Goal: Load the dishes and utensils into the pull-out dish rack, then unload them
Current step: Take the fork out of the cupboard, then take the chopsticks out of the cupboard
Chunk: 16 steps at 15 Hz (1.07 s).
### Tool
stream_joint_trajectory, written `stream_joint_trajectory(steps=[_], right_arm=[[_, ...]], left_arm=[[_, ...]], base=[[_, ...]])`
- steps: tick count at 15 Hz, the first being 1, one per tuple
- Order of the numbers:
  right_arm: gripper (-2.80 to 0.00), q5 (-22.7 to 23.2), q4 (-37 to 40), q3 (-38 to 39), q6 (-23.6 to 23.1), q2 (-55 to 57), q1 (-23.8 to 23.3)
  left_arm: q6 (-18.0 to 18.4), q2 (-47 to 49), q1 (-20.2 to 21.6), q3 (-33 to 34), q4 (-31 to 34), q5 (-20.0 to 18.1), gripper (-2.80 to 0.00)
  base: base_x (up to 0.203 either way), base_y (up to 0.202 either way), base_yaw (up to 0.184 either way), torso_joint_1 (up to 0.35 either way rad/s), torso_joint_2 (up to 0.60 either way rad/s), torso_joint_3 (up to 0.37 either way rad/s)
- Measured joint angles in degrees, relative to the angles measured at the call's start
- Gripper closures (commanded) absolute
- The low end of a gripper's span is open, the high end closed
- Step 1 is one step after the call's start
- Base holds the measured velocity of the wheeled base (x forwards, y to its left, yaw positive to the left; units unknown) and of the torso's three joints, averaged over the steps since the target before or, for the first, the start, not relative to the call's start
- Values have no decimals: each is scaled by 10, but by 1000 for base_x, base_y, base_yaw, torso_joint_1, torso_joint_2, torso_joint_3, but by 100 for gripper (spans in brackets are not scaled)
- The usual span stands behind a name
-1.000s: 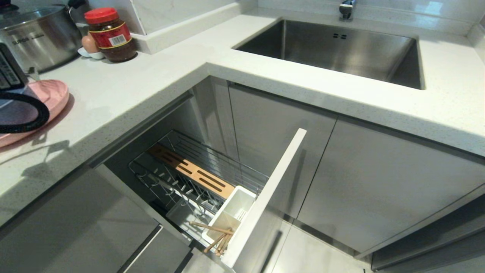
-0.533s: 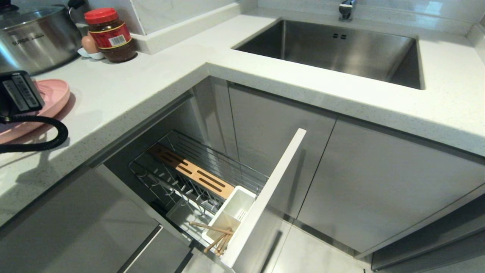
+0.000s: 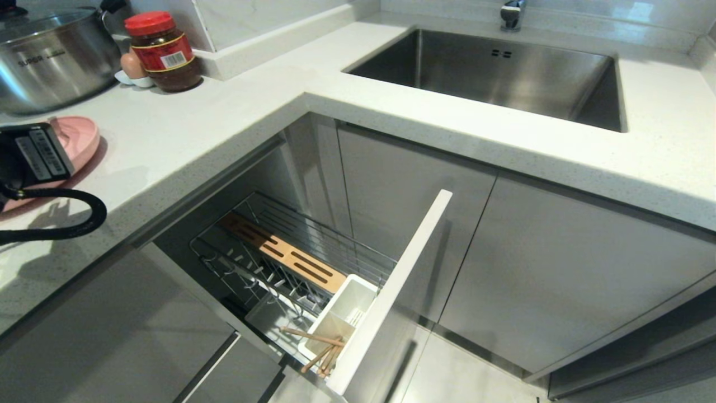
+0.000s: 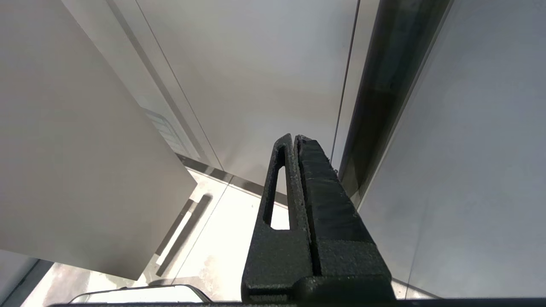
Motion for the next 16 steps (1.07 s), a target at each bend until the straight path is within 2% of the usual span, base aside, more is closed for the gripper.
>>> stream_joint_trajectory(steps=[9, 12, 13, 16], right_arm=[[0, 0, 0, 0, 0, 0, 0], [0, 0, 0, 0, 0, 0, 0], [0, 0, 0, 0, 0, 0, 0], [0, 0, 0, 0, 0, 0, 0]], left_arm=[[1, -8, -2, -6, 1, -3, -280], [5, -15, -11, -38, 3, -44, -280], [5, -16, -13, -60, 5, -58, 0], [-3, -15, -36, -142, 43, -80, 0]], base=[[0, 0, 0, 0, 0, 0], [0, 0, 0, 0, 0, 0], [0, 0, 0, 0, 0, 0], [0, 0, 0, 0, 0, 0]])
